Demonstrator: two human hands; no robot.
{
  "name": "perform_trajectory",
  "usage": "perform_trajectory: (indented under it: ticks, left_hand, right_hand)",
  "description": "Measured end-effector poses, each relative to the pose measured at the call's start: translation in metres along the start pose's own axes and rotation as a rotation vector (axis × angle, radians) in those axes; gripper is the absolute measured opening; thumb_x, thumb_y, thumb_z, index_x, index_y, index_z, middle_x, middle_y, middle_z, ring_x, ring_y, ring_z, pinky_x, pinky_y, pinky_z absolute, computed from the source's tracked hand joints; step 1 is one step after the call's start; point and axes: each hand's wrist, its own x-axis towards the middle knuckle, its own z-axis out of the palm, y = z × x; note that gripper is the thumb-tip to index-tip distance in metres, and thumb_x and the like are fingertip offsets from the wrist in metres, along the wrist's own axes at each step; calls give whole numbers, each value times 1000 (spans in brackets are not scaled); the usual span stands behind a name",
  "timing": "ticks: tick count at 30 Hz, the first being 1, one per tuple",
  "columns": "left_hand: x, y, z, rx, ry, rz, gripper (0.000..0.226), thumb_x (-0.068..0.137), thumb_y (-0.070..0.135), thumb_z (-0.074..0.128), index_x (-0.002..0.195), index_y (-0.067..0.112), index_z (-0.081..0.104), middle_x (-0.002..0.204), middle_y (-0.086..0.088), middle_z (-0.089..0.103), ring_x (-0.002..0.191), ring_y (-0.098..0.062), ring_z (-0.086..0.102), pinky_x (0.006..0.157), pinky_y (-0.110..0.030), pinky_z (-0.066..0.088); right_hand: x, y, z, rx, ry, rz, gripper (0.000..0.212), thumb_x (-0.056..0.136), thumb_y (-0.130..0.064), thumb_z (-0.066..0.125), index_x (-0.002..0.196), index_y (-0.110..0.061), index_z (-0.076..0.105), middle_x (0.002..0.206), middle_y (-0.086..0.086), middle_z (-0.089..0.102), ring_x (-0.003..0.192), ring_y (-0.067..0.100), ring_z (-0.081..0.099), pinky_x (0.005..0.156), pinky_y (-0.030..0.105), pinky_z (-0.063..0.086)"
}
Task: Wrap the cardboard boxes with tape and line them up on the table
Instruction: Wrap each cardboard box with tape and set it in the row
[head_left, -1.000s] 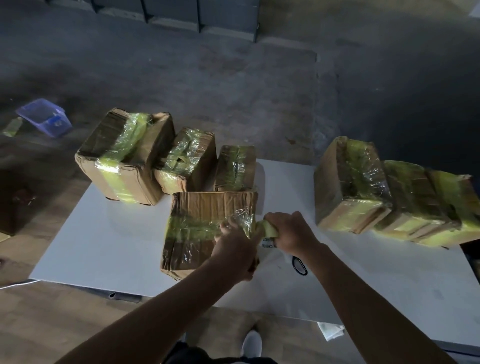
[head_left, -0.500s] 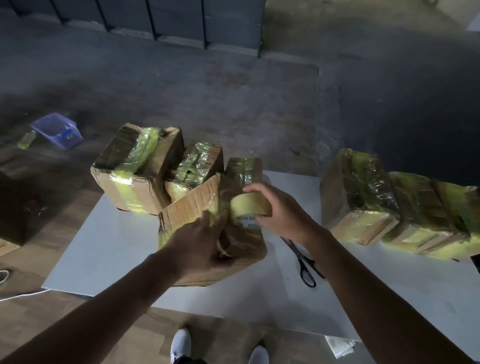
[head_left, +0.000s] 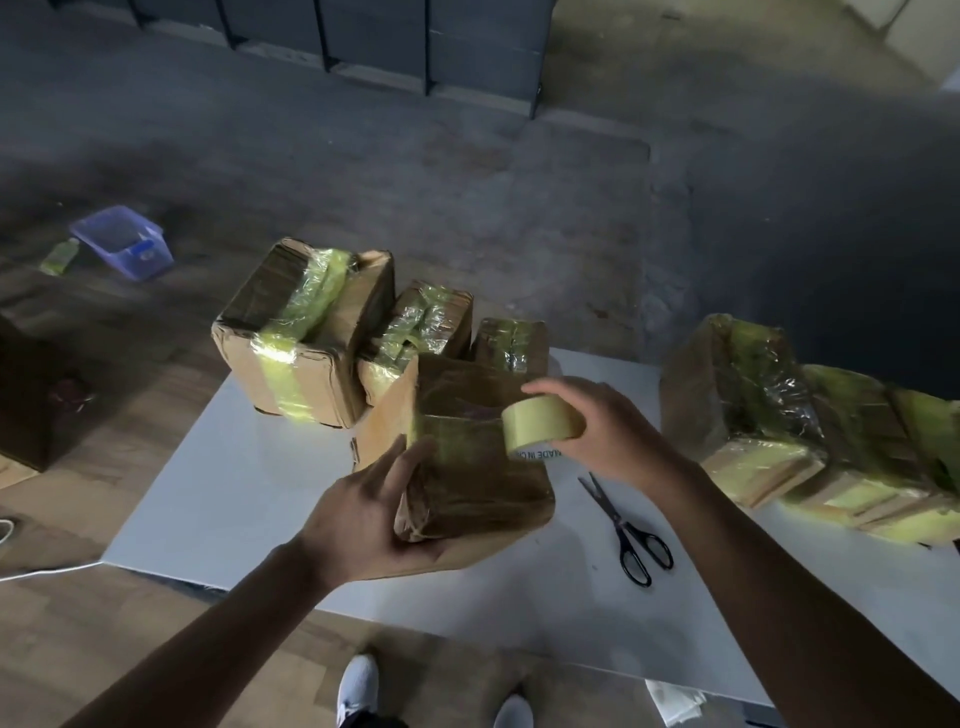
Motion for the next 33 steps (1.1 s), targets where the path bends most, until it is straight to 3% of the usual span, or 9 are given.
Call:
perform_trajectory:
  ticks: [3, 6, 9, 11, 17, 22, 27, 31, 33]
  left_hand:
    - [-13, -9, 3, -46, 30, -60, 89, 77, 79, 46, 138, 15, 31, 130, -18, 60, 91, -37, 71, 65, -44, 61]
    - [-20, -17, -4, 157, 46, -81, 95, 74, 79, 47, 139, 11, 35, 141, -22, 49, 112, -42, 62, 76, -50, 58]
    - [-12, -9, -11, 325, 64, -26, 111, 70, 79, 48, 145, 0, 33, 154, -26, 27, 141, -44, 27, 110, -58, 31]
    - [-1, -1, -10, 348, 24, 42, 122, 67, 83, 50, 149, -3, 26, 157, -22, 19, 146, -38, 17, 118, -54, 19]
    - [-3, -19, 2, 320, -58, -25, 128, 62, 77, 64, 151, 1, 11, 157, -20, 18, 146, -34, 18, 116, -43, 16]
    - [-5, -27, 6, 317, -78, -1, 121, 68, 82, 48, 152, 3, 10, 157, -20, 17, 145, -35, 19, 116, -44, 17]
    - [-8, -28, 3, 348, -69, 26, 120, 68, 81, 56, 150, 3, 17, 154, -20, 21, 142, -38, 25, 112, -55, 32]
    - [5, -22, -4, 464, -151, -24, 121, 62, 80, 61, 145, -4, 34, 151, -28, 31, 139, -44, 31, 108, -58, 36]
    - [17, -11, 1, 453, -145, 2, 119, 66, 80, 53, 148, -4, 29, 153, -28, 25, 143, -44, 24, 112, -59, 28]
  right_hand:
    - [0, -6, 7, 58, -7, -4, 62, 77, -12, 73, 131, -32, 51, 122, -12, 57, 104, 12, 56, 78, 24, 47]
    - [8, -19, 19, -25, 6, -33, 60, 76, -12, 75, 130, -27, 54, 121, 0, 63, 101, 19, 60, 73, 29, 44]
    - [20, -35, 31, -98, 57, -53, 60, 70, -10, 81, 125, -21, 60, 118, 5, 66, 100, 26, 63, 78, 27, 38]
    - [26, -46, 38, -130, 73, -61, 61, 68, -11, 82, 124, -21, 61, 118, 4, 67, 102, 26, 63, 80, 27, 39]
    - [30, -58, 44, 158, 9, 34, 50, 78, -8, 71, 124, -21, 57, 105, -10, 57, 90, -3, 48, 69, 2, 37]
    - [31, -49, 25, 65, -65, 60, 50, 75, -19, 76, 122, -26, 59, 105, -4, 67, 86, 6, 59, 69, 15, 43]
    - [30, -38, 12, -229, -20, -77, 47, 56, -14, 90, 100, -13, 72, 89, 5, 75, 71, 17, 61, 73, 28, 35]
    - [42, -37, 18, -253, -18, -51, 47, 60, -18, 89, 104, -13, 71, 92, 7, 75, 79, 28, 69, 78, 30, 36]
    - [48, -38, 23, -277, -77, -40, 46, 64, -22, 87, 107, -15, 70, 97, 7, 74, 84, 27, 69, 78, 28, 41]
